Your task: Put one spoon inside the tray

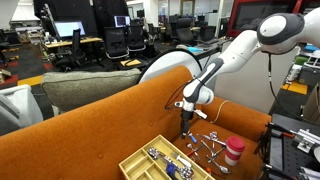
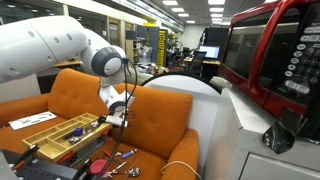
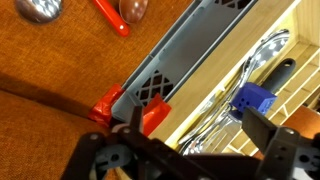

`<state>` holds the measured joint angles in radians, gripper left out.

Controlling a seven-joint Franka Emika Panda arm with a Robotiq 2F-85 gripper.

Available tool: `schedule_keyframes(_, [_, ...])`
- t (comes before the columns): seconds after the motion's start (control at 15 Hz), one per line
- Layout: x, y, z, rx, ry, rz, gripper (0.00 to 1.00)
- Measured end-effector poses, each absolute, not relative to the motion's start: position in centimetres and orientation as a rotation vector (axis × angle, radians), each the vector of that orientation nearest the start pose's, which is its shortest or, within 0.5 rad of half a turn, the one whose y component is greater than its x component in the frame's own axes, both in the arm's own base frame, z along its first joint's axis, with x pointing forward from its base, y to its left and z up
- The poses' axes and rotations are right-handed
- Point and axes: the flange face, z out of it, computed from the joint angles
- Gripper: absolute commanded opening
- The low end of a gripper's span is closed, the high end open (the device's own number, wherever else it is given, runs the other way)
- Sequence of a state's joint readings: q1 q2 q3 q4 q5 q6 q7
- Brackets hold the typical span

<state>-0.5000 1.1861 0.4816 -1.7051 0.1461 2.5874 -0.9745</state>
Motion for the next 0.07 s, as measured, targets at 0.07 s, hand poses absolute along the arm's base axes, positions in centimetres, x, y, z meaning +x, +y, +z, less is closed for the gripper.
schedule_keyframes(0.07, [59.54,-0.57,-4.18,-2.458,-0.748,-0.092,1.0])
